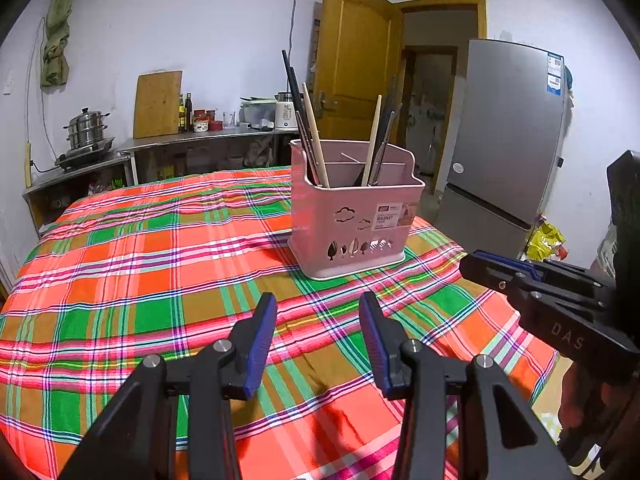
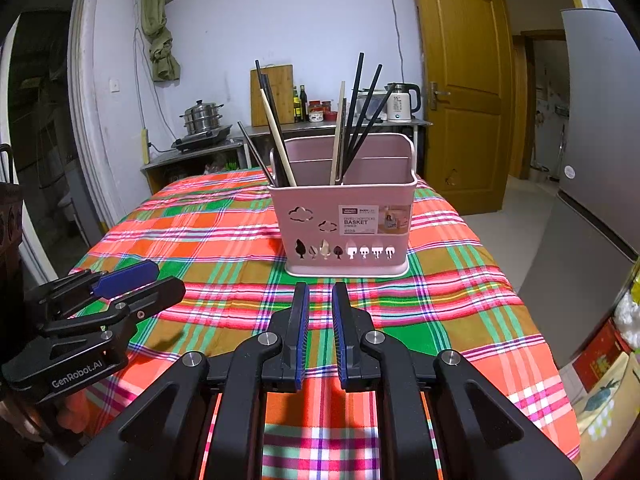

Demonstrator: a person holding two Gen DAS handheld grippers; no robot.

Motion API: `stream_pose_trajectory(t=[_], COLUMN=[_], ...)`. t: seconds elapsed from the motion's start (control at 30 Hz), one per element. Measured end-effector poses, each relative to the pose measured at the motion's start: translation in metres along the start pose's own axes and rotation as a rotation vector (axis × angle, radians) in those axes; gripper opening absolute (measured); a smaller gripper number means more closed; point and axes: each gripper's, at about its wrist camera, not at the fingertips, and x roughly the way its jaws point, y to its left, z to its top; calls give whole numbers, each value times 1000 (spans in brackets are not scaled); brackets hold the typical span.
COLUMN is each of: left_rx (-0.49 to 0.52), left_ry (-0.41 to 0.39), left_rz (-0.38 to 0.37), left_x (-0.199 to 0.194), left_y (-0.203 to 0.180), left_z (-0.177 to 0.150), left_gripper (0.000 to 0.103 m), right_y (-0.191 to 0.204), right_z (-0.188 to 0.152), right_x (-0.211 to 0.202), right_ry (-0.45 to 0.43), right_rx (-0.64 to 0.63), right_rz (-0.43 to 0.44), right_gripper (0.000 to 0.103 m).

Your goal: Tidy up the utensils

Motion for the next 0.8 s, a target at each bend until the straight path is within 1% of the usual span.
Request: stream_pose_trajectory(t=[0.5, 0.8], left_rx=[5, 2], left_ry=[24, 29], left_rz=[-15, -7], left_x=[3, 4], left_y=[-1, 0], left_z=[-2, -2], left_gripper=[45, 45], right_y=[2, 1], right_z=[0, 0], right_x=[0, 0], right_ry=[3, 4], right_rx=[-3, -2], right_rz=[-2, -2], right_gripper=[12, 12])
